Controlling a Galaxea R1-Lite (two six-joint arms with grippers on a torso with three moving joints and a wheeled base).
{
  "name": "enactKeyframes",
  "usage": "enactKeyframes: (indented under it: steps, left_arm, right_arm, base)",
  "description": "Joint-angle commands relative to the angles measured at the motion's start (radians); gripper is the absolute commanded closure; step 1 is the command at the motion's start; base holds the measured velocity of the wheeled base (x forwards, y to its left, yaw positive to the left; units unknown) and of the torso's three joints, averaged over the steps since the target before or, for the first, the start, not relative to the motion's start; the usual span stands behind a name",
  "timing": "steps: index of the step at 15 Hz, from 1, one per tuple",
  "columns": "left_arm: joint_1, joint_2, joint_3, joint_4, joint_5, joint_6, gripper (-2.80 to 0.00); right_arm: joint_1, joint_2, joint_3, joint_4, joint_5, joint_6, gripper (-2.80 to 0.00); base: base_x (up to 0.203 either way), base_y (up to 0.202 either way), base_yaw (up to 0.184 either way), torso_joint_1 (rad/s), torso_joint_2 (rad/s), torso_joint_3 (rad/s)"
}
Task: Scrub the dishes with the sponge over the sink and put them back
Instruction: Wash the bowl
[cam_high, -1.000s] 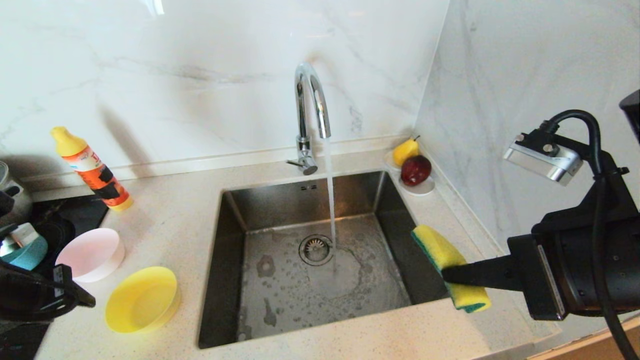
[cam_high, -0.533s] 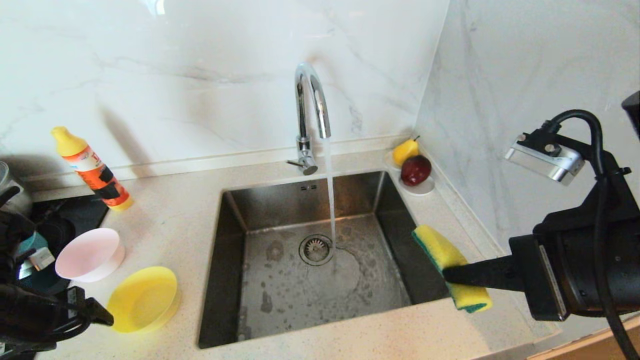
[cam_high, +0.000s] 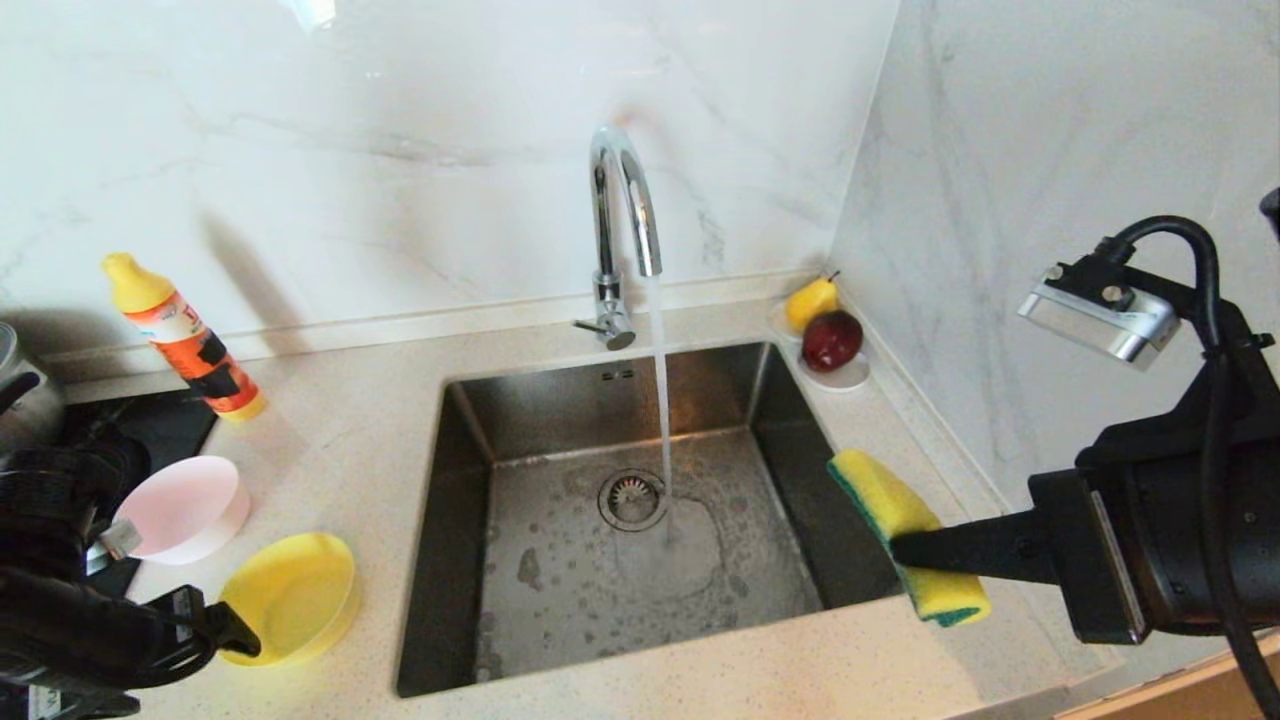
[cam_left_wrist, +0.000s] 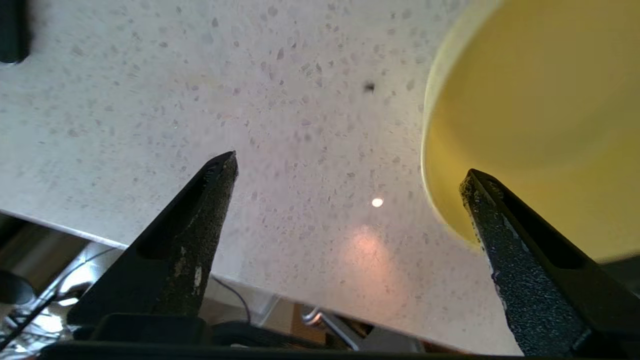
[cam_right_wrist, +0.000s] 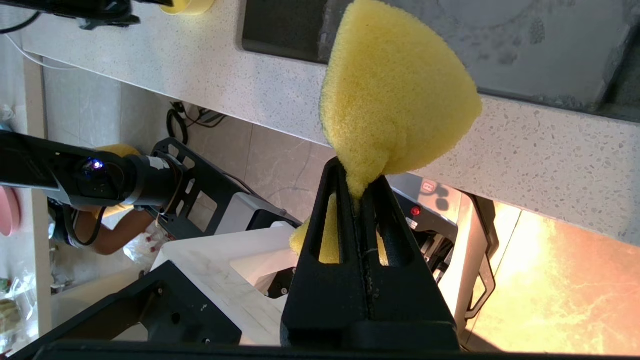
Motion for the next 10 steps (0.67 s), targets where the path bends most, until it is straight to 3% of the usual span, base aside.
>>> enactKeyframes:
  steps: [1, 10]
  left_arm:
    - [0.0, 0.053, 0.005, -0.043, 0.003, -0.014, -2.8]
    - [0.0, 0.096, 0.02, -0.06, 0.001, -0.015, -2.8]
  right_arm:
    - [0.0, -0.002, 0.0, 0.003, -0.001, 0.003, 0.0]
    - [0.0, -0.003, 0.007, 0.003, 0.001, 0.005, 0.0]
  base:
    - [0.0, 0.0, 0.0, 0.0, 0.0, 0.0]
    - [0.0, 0.0, 0.0, 0.0, 0.0, 0.0]
